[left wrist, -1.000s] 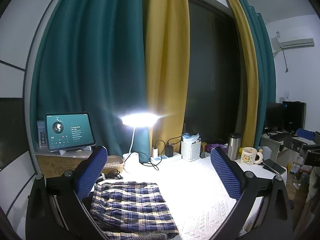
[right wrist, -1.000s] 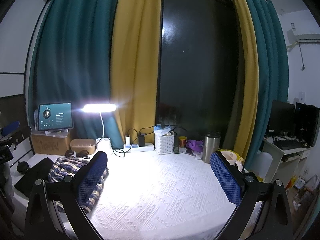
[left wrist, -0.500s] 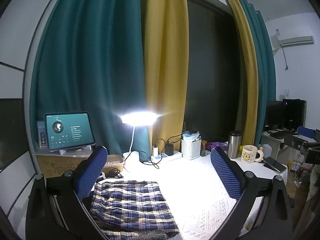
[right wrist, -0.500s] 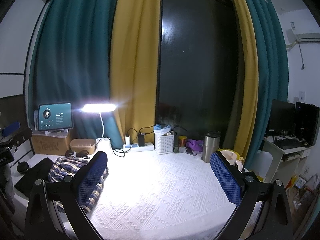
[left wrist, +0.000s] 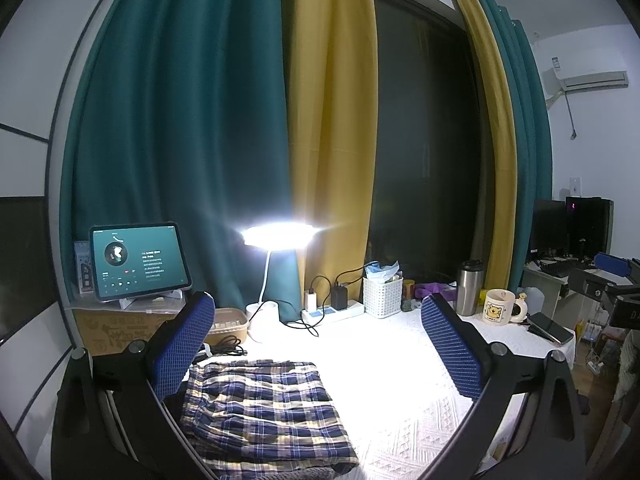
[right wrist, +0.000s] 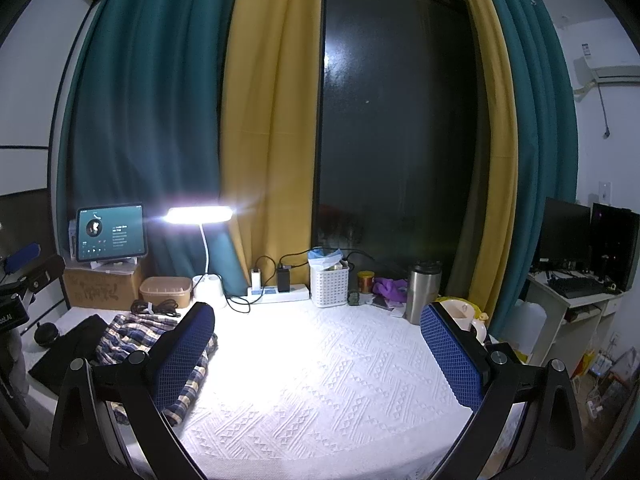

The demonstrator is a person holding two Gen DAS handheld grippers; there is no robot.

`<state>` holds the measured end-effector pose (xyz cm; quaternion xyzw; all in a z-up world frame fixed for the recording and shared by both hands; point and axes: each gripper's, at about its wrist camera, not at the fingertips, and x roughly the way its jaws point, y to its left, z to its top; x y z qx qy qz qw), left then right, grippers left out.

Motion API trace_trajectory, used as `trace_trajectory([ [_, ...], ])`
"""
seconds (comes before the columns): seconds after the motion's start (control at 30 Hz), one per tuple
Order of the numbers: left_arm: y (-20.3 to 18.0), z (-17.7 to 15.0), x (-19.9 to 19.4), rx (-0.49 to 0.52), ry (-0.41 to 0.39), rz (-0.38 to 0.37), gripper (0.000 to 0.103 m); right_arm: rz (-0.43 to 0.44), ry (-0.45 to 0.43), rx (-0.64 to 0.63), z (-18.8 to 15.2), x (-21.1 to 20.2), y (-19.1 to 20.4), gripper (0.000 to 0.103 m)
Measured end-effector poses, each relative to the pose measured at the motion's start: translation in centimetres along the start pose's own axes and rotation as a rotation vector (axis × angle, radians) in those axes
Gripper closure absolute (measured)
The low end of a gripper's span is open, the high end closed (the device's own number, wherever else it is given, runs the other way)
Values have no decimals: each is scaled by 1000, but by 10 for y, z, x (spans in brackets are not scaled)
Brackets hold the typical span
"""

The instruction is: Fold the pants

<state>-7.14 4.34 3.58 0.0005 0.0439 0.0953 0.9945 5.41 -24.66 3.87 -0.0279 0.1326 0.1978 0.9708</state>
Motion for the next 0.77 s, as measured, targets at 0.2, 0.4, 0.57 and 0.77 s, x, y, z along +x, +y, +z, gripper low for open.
trace_trajectory([
  [0.2,0,0,0,0,1,-1,1,0,1,0,0,0,0,0],
  [0.4,0,-1,0,0,3,-2,1,0,0,0,0,0,-1,0],
  [0.57,1,-1,1,2,7,-4,1,1,1,0,0,0,0,0],
  [0.77,2,0,1,-2,6,-9,1,-1,2,0,-1,0,1,0],
])
